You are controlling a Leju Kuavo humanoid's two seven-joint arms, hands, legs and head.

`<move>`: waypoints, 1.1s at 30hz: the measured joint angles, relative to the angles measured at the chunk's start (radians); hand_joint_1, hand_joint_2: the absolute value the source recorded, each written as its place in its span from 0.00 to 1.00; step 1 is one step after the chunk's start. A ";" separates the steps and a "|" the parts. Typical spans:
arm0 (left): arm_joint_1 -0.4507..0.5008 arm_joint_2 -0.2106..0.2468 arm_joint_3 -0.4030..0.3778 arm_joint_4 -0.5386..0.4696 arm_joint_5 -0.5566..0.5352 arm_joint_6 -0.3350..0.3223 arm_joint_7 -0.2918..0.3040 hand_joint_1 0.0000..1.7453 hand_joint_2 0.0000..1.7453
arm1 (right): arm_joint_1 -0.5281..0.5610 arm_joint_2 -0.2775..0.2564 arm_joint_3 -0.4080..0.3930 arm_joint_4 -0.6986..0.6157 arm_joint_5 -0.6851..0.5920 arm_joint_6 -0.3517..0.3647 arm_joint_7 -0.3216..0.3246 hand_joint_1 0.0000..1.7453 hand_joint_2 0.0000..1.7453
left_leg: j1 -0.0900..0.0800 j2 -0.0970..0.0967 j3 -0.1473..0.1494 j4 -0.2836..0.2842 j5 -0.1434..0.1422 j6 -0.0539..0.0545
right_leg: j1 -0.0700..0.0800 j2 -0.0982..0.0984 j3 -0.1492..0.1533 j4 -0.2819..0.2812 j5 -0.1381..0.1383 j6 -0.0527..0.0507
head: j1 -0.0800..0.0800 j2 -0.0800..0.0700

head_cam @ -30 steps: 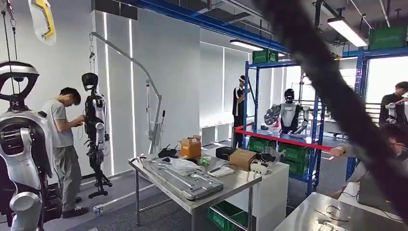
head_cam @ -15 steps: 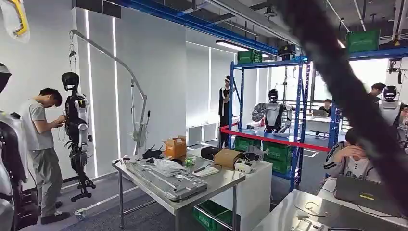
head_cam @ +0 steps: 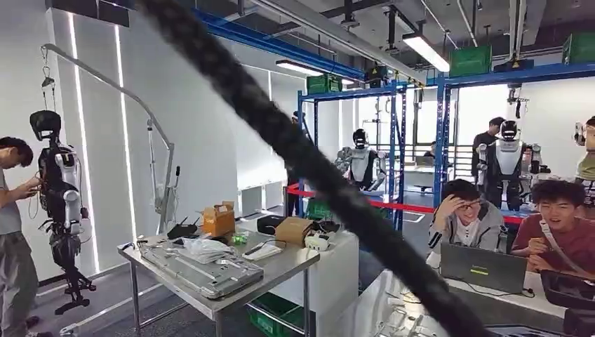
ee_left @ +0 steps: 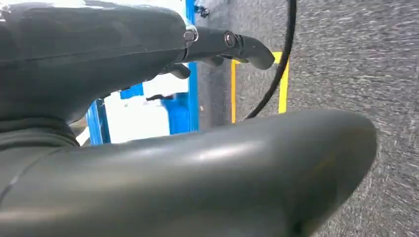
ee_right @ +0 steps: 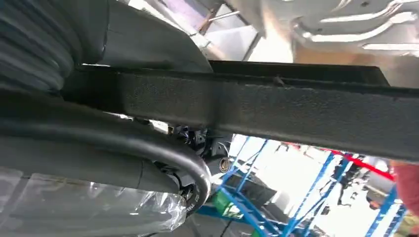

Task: Take the parts from the cabinet and place them on the table.

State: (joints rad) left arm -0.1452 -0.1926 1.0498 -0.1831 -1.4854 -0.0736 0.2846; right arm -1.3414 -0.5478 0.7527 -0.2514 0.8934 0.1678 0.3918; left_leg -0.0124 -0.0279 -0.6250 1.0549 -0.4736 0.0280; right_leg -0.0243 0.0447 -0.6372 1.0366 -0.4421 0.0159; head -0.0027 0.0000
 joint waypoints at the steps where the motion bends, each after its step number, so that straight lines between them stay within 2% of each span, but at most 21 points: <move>1: 0.000 -0.001 0.000 0.000 0.000 -0.001 0.000 0.00 0.00 | -0.004 0.000 0.001 0.000 0.002 0.000 0.000 1.00 1.00 | 0.000 0.008 0.005 -0.004 0.001 -0.002 | 0.007 0.004 -0.002 -0.001 0.001 0.002 | -0.001 0.000; 3: 0.000 -0.001 -0.002 0.000 -0.002 -0.001 0.000 0.00 0.00 | -0.005 -0.002 0.002 0.000 0.003 0.000 0.000 1.00 1.00 | -0.005 0.015 0.004 -0.005 0.002 -0.003 | 0.002 0.007 -0.004 -0.004 0.005 0.008 | 0.001 0.000; 5: -0.002 -0.004 -0.002 0.000 -0.003 -0.001 0.000 0.00 0.00 | -0.006 -0.003 0.003 0.000 0.004 0.000 0.000 1.00 1.00 | 0.001 0.024 0.010 -0.030 0.016 0.007 | 0.005 0.015 -0.004 -0.009 0.007 0.023 | 0.002 0.000; 6: -0.004 -0.005 -0.003 0.000 -0.005 -0.001 0.001 0.00 0.00 | -0.006 -0.006 0.003 0.000 0.006 0.000 0.000 1.00 1.00 | 0.002 0.029 0.015 -0.039 0.022 0.009 | 0.003 -0.005 -0.014 0.004 -0.009 0.023 | 0.001 0.000; 9: -0.004 -0.006 -0.005 0.000 -0.008 -0.001 0.001 0.00 0.00 | -0.016 -0.008 0.004 0.000 0.012 0.000 0.000 1.00 1.00 | 0.002 0.032 0.013 -0.040 0.026 0.016 | 0.004 -0.024 -0.094 0.200 -0.116 0.026 | 0.001 0.000; 10: -0.004 -0.007 -0.005 0.000 -0.008 -0.001 0.001 0.00 0.00 | -0.013 -0.008 0.004 0.001 0.013 0.002 0.000 1.00 1.00 | 0.002 0.036 0.012 -0.040 0.026 0.016 | 0.004 -0.025 -0.121 0.264 -0.136 0.027 | -0.001 0.000; 11: -0.004 -0.010 -0.006 0.000 -0.009 -0.001 0.002 0.00 0.00 | -0.011 -0.008 0.004 0.001 0.015 0.005 0.000 1.00 1.00 | 0.003 0.039 0.012 -0.039 0.026 0.016 | 0.003 -0.028 -0.128 0.282 -0.131 0.029 | -0.001 0.000; 13: -0.006 -0.016 -0.007 0.000 -0.010 -0.001 0.003 0.00 0.00 | -0.014 -0.008 0.004 0.001 0.021 0.007 -0.015 1.00 1.00 | 0.005 0.045 0.013 -0.036 0.024 0.014 | 0.001 -0.036 -0.075 0.182 -0.066 0.031 | -0.003 0.000; 15: -0.009 -0.019 -0.008 0.000 -0.011 -0.001 0.003 0.00 0.00 | -0.021 -0.007 0.004 0.000 0.030 0.006 -0.038 1.00 1.00 | 0.006 0.049 0.012 -0.027 0.017 0.004 | 0.001 -0.058 0.016 0.002 0.001 0.033 | -0.003 0.000; 16: -0.011 -0.019 -0.009 0.000 -0.011 -0.001 0.003 0.00 0.00 | -0.026 -0.002 0.004 -0.001 0.035 0.005 -0.046 1.00 1.00 | -0.001 0.052 0.005 -0.021 0.014 -0.001 | 0.014 -0.066 0.036 -0.017 -0.018 0.033 | -0.002 0.000; 17: -0.012 -0.019 -0.011 0.000 -0.011 -0.002 0.003 0.00 0.00 | -0.026 0.008 0.004 -0.001 0.039 0.002 -0.049 1.00 1.00 | -0.001 0.058 0.003 -0.019 0.015 -0.003 | 0.013 -0.060 0.032 -0.018 -0.015 0.023 | -0.006 0.000; 19: -0.011 -0.019 -0.014 0.000 -0.011 -0.005 0.003 0.00 0.00 | -0.019 0.020 0.005 -0.001 0.048 -0.001 -0.045 1.00 1.00 | 0.001 0.066 0.004 -0.022 0.018 -0.007 | 0.014 -0.050 0.029 -0.017 -0.013 0.018 | -0.003 0.000; 21: -0.012 -0.019 -0.015 0.000 -0.012 -0.007 0.003 0.00 0.00 | -0.017 0.036 0.005 -0.001 0.052 -0.003 -0.042 1.00 1.00 | 0.002 0.059 0.001 -0.008 0.004 -0.017 | 0.001 -0.046 0.030 -0.022 -0.006 0.004 | -0.003 0.000; 22: -0.012 -0.019 -0.016 0.000 -0.012 -0.007 0.003 0.00 0.00 | -0.017 0.048 0.005 -0.001 0.053 -0.007 -0.042 1.00 1.00 | 0.004 0.043 -0.017 0.032 -0.025 -0.022 | 0.000 -0.043 0.030 -0.022 -0.006 -0.003 | -0.001 0.000; 24: -0.010 -0.019 -0.018 0.000 -0.013 -0.008 0.003 0.00 0.00 | -0.012 0.066 0.005 -0.001 0.056 -0.011 -0.039 1.00 1.00 | 0.011 0.036 -0.090 0.199 -0.104 -0.028 | 0.001 -0.038 0.029 -0.022 -0.006 -0.009 | 0.001 0.000; 26: -0.009 -0.019 -0.018 0.000 -0.013 -0.009 0.003 0.00 0.00 | 0.000 0.079 0.004 -0.001 0.056 -0.015 -0.038 1.00 1.00 | 0.016 0.036 -0.141 0.305 -0.131 -0.031 | 0.001 -0.032 0.030 -0.022 -0.006 -0.010 | 0.003 0.000; 27: -0.009 -0.019 -0.019 0.000 -0.013 -0.009 0.003 0.00 0.00 | 0.005 0.084 0.004 -0.001 0.056 -0.017 -0.038 1.00 1.00 | 0.018 0.036 -0.136 0.292 -0.113 -0.031 | 0.001 -0.029 0.030 -0.021 -0.006 -0.009 | 0.004 0.000; 28: -0.009 -0.019 -0.020 0.000 -0.013 -0.010 0.003 0.00 0.00 | 0.009 0.093 0.004 -0.001 0.056 -0.019 -0.039 1.00 1.00 | 0.021 0.036 -0.108 0.230 -0.077 -0.031 | -0.001 -0.024 0.030 -0.021 -0.006 -0.009 | 0.004 0.000; 30: -0.010 -0.019 -0.022 0.000 -0.013 -0.010 0.003 0.00 0.00 | 0.012 0.103 0.004 -0.002 0.058 -0.023 -0.040 1.00 1.00 | 0.025 0.027 -0.020 0.043 0.010 -0.029 | -0.004 -0.018 0.031 -0.019 -0.007 -0.006 | 0.005 0.000; 31: -0.010 -0.019 -0.022 0.000 -0.013 -0.010 0.003 0.00 0.00 | 0.012 0.109 0.004 -0.002 0.058 -0.024 -0.040 1.00 1.00 | 0.026 0.009 0.004 -0.003 0.008 -0.030 | 0.000 -0.018 0.027 -0.018 -0.009 0.001 | 0.006 0.000; 33: -0.008 -0.019 -0.022 0.000 -0.013 -0.010 0.003 0.00 0.00 | 0.015 0.116 0.003 -0.003 0.061 -0.026 -0.040 1.00 1.00 | 0.021 0.013 -0.001 -0.009 0.009 -0.031 | 0.001 -0.014 0.023 -0.018 -0.004 0.012 | 0.004 0.001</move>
State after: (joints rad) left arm -0.1528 -0.2121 1.0277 -0.1828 -1.4984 -0.0839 0.2880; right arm -1.3262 -0.4322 0.7561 -0.2541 0.9545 0.1419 0.3521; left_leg 0.0088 -0.0146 -0.6258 1.0454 -0.4643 -0.0027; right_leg -0.0235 0.0311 -0.6145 1.0182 -0.4461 0.0278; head 0.0011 0.0011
